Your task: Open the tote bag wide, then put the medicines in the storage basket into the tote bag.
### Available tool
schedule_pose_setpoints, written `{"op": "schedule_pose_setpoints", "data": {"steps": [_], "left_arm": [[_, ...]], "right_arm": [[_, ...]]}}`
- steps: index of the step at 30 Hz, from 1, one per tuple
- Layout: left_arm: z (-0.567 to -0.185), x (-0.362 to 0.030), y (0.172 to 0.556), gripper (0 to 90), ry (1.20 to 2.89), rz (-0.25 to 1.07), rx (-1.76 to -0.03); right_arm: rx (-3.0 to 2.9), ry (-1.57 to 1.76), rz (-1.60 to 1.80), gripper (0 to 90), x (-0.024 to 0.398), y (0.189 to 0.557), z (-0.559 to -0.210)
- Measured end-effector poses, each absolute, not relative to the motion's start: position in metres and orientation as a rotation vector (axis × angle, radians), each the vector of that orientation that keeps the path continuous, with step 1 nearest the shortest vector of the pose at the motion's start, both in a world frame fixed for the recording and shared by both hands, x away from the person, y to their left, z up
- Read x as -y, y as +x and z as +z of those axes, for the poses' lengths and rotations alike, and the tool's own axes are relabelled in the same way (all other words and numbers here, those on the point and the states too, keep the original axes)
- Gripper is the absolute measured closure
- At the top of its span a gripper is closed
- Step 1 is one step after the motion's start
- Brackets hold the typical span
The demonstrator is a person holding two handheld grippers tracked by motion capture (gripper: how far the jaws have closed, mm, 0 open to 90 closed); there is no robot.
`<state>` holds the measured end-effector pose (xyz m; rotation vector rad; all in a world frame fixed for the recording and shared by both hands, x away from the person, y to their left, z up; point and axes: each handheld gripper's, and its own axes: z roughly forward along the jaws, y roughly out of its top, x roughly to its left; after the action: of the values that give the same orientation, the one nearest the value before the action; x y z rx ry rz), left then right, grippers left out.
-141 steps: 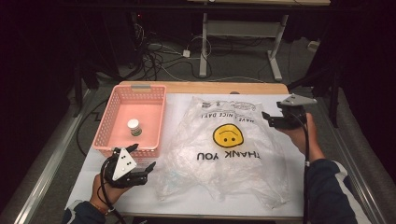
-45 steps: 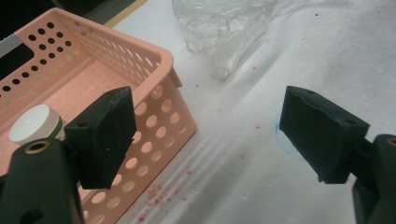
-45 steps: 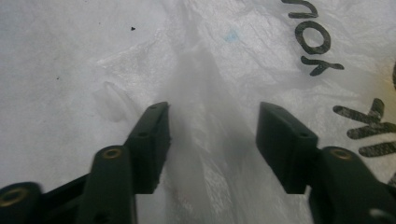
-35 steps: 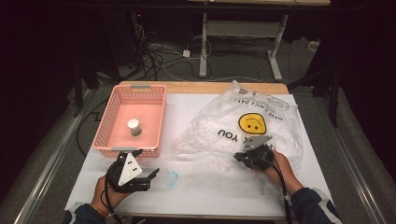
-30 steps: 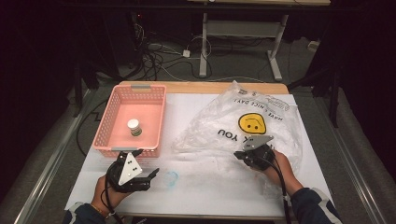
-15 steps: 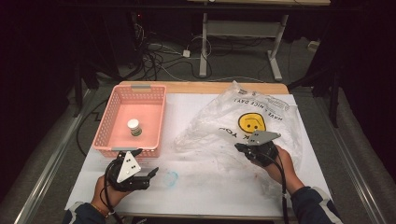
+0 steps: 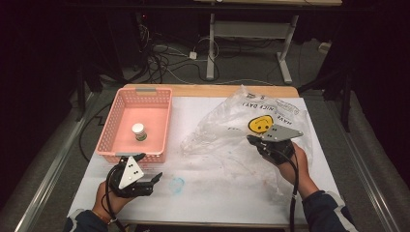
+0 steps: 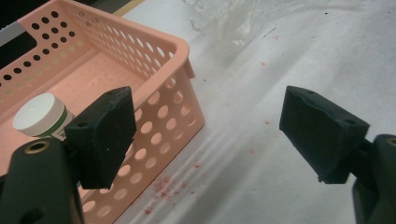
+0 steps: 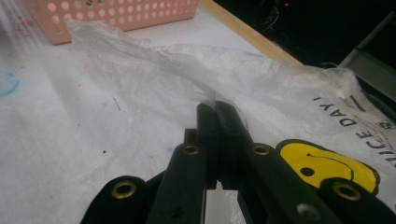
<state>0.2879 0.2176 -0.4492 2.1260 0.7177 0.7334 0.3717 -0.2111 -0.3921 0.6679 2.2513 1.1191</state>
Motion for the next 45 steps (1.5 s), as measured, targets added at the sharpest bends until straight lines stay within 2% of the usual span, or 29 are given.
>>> {"op": "schedule_pose_setpoints", "data": {"steps": [45], "left_arm": [[-0.44, -0.23, 0.292, 18.1, 2.106, 0.768, -0.762]], "right_arm": [[-2.08, 0.677, 1.168, 90.0, 0.206, 0.391, -0.357]]}}
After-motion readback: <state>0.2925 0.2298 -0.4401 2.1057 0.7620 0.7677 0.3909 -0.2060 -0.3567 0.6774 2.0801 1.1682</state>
